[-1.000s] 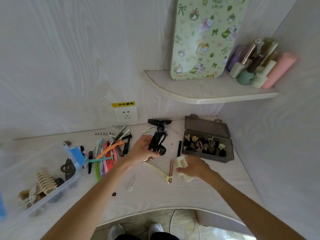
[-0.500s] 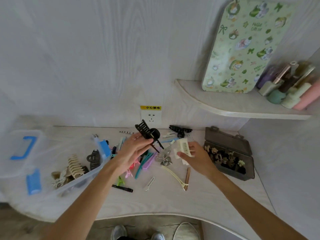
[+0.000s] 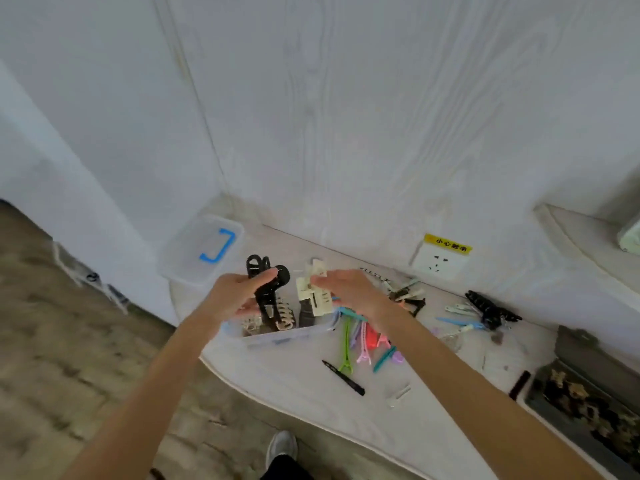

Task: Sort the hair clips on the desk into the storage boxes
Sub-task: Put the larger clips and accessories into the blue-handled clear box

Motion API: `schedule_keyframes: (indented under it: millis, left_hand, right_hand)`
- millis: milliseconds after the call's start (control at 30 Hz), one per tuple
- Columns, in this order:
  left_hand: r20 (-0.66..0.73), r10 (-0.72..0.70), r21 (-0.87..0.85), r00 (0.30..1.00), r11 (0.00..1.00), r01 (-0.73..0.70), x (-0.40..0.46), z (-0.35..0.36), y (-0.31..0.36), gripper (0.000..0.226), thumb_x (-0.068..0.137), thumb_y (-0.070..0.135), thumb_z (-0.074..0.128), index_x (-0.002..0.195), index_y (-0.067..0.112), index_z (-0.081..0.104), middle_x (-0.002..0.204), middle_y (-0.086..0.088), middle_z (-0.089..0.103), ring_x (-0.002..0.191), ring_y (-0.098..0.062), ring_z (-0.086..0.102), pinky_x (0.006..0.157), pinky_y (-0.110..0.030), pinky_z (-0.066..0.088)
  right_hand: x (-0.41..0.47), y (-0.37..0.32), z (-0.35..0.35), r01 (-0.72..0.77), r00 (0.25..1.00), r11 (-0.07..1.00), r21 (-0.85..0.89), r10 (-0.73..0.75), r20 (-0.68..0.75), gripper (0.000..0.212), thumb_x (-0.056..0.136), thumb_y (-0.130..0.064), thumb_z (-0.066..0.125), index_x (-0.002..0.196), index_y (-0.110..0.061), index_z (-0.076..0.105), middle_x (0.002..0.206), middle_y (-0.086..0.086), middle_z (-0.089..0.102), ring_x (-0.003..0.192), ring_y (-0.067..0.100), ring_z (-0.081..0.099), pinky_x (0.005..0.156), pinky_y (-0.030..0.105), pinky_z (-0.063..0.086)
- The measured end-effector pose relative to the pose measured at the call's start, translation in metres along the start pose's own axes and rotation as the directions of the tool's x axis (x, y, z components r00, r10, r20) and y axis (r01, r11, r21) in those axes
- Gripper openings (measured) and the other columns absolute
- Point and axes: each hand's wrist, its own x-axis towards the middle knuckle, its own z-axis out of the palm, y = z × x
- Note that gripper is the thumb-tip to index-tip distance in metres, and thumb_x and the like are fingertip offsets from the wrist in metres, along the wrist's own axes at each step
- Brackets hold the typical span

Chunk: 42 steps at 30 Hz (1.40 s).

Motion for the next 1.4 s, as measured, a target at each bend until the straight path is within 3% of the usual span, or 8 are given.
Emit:
schedule_keyframes:
  millis: [167, 233, 367, 600, 833, 1033, 1300, 1400]
  left_hand:
    - [-0.256, 0.181, 0.730, 0.950, 0.681, 0.067, 0.009, -0.006, -0.011, 0.068, 0.069, 0.073, 0.057, 0.085, 0.008, 0.060, 0.078, -0.005, 0.063, 0.078, -0.024, 0.063, 0.070, -0.029, 0.049]
    - [-0.273, 0.241, 0.782, 0.931, 0.619, 0.069, 0.005, 0.000, -0.013, 0.068, 0.070, 0.074, 0.056, 0.088, 0.009, 0.059, 0.081, -0.006, 0.062, 0.080, -0.026, 0.063, 0.068, -0.031, 0.047]
    - [-0.226, 0.348, 0.923, 0.910, 0.374, 0.086, -0.002, 0.011, -0.016, 0.062, 0.075, 0.074, 0.049, 0.085, 0.013, 0.049, 0.083, -0.003, 0.054, 0.084, -0.023, 0.059, 0.067, -0.028, 0.039]
    - [-0.112, 0.399, 0.989, 0.910, 0.136, 0.062, 0.000, -0.001, -0.030, 0.033, 0.089, 0.026, 0.059, 0.121, 0.023, 0.050, 0.111, 0.001, 0.057, 0.101, -0.019, 0.059, 0.070, -0.026, 0.038]
    - [-0.006, 0.354, 0.999, 0.935, -0.048, 0.025, -0.002, 0.000, -0.020, 0.033, 0.090, 0.038, 0.056, 0.118, 0.021, 0.051, 0.110, 0.000, 0.061, 0.102, -0.018, 0.061, 0.074, -0.024, 0.041]
    - [0.073, 0.496, 0.990, 0.866, 0.070, -0.124, -0.017, 0.036, 0.015, 0.031, 0.094, 0.034, 0.048, 0.124, 0.025, 0.049, 0.112, 0.003, 0.063, 0.103, -0.020, 0.061, 0.080, -0.030, 0.045]
    - [0.584, 0.440, 0.715, 0.682, 0.121, -0.689, -0.032, 0.178, 0.005, 0.030, 0.094, 0.025, 0.048, 0.122, 0.032, 0.056, 0.112, 0.009, 0.066, 0.095, -0.011, 0.064, 0.077, -0.028, 0.051]
    - [0.685, 0.397, 0.633, 0.611, 0.090, -0.769, -0.019, 0.220, -0.023, 0.036, 0.093, 0.022, 0.049, 0.129, 0.028, 0.053, 0.127, 0.005, 0.057, 0.112, -0.015, 0.056, 0.089, -0.031, 0.048]
  right_hand:
    - [0.031, -0.010, 0.055, 0.032, 0.996, 0.853, -0.521, -0.068, -0.049, 0.067, 0.092, -0.039, 0.051, 0.141, -0.001, 0.025, 0.131, 0.013, 0.052, 0.118, 0.029, 0.053, 0.094, 0.032, 0.042]
    - [0.037, -0.004, 0.067, 0.027, 0.991, 0.811, -0.585, -0.100, -0.093, 0.064, 0.095, -0.038, 0.045, 0.139, 0.001, 0.021, 0.125, 0.014, 0.056, 0.112, 0.031, 0.056, 0.089, 0.035, 0.045]
    - [0.041, 0.008, 0.073, 0.027, 0.959, 0.634, -0.773, -0.235, -0.159, 0.038, 0.096, -0.039, 0.041, 0.107, -0.005, 0.055, 0.118, 0.015, 0.056, 0.103, 0.029, 0.058, 0.076, 0.035, 0.047]
    - [0.041, 0.012, 0.068, 0.068, 0.953, 0.352, -0.933, -0.301, -0.045, 0.019, 0.091, -0.006, 0.050, 0.110, -0.005, 0.055, 0.113, 0.011, 0.063, 0.102, 0.025, 0.061, 0.070, 0.027, 0.040]
    - [0.029, 0.010, 0.052, 0.161, 0.964, 0.548, -0.821, -0.266, 0.012, 0.033, 0.094, -0.016, 0.045, 0.125, -0.004, 0.040, 0.112, 0.015, 0.060, 0.101, 0.030, 0.059, 0.070, 0.031, 0.041]
    - [-0.027, 0.026, -0.018, 0.257, 0.936, 0.745, -0.615, -0.350, -0.031, 0.022, 0.094, -0.023, 0.047, 0.110, -0.023, 0.061, 0.103, -0.001, 0.069, 0.082, 0.012, 0.058, 0.075, 0.024, 0.047]
    - [-0.078, 0.148, -0.155, -0.148, 0.921, 0.806, -0.573, -0.098, -0.376, 0.021, 0.088, -0.015, 0.053, 0.087, -0.035, 0.061, 0.105, -0.001, 0.068, 0.082, 0.010, 0.058, 0.082, 0.027, 0.051]
    - [-0.096, 0.182, -0.165, -0.172, 0.951, 0.793, -0.585, -0.021, -0.308, 0.037, 0.092, -0.012, 0.050, 0.127, -0.025, 0.048, 0.132, 0.005, 0.053, 0.106, 0.016, 0.052, 0.102, 0.027, 0.038]
